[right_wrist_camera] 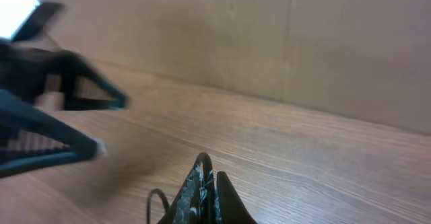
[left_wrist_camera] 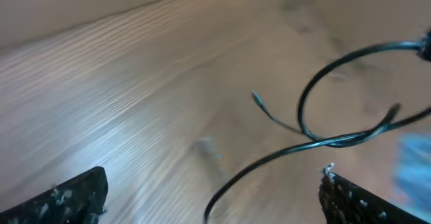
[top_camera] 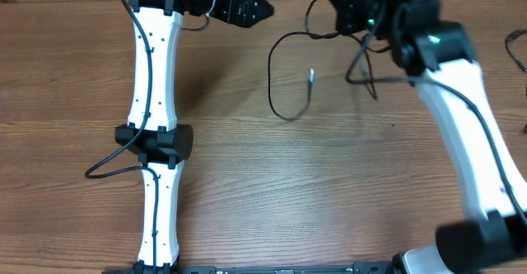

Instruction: Untangle cables

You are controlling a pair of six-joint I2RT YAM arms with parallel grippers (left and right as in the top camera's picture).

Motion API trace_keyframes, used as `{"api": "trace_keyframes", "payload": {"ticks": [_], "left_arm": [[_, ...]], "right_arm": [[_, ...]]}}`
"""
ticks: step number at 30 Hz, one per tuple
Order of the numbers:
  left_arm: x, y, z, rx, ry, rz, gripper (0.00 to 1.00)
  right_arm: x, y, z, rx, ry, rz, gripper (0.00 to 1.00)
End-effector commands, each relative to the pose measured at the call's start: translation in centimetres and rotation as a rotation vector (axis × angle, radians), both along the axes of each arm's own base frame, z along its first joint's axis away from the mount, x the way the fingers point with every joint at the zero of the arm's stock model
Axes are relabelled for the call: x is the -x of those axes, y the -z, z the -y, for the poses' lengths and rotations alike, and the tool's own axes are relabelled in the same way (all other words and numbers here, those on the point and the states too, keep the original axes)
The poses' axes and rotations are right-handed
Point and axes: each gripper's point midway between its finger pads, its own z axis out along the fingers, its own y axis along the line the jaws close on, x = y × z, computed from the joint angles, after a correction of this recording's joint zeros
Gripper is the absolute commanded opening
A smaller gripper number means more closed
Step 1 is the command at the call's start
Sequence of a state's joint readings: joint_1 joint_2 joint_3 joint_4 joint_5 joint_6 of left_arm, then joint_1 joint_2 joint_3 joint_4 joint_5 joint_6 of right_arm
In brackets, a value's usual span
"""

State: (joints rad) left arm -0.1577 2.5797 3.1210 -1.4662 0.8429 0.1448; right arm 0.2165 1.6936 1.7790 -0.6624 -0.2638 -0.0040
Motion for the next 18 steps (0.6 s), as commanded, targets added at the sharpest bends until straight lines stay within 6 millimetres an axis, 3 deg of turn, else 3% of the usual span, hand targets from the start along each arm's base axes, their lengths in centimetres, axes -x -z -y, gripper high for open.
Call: {"api": "trace_keyframes", "payload": {"ticks": [1,8,10,14,18], "left_arm": [[4.8,-6.1,4.1,0.287,0.345,0.174,1.0],[7.7,-10.4,5.2,0.512,0.552,0.265,1.0],[8.2,-10.8,5.8,0.531,0.584,0.276,1.0],[8.0,-9.6,7.6,0.459,0.558,0.278,1.0],[5.3,-6.1,8.9,0.226,0.402,0.285,1.0]], "right_arm": [[1.8,-1.8,0.7,0.029,-0.005,0.028,0.04],[3.9,-4.7,1.2,0.035,-0.015,0.089,0.04],[4.1,-4.9,1.2,0.034,-0.015,0.094,0.04],[4.3,-5.1,1.2,0.033,-0.017,0.096,0.04],[5.0,-5.9,0.7,0.013,-0.048,0.109,0.04]]}}
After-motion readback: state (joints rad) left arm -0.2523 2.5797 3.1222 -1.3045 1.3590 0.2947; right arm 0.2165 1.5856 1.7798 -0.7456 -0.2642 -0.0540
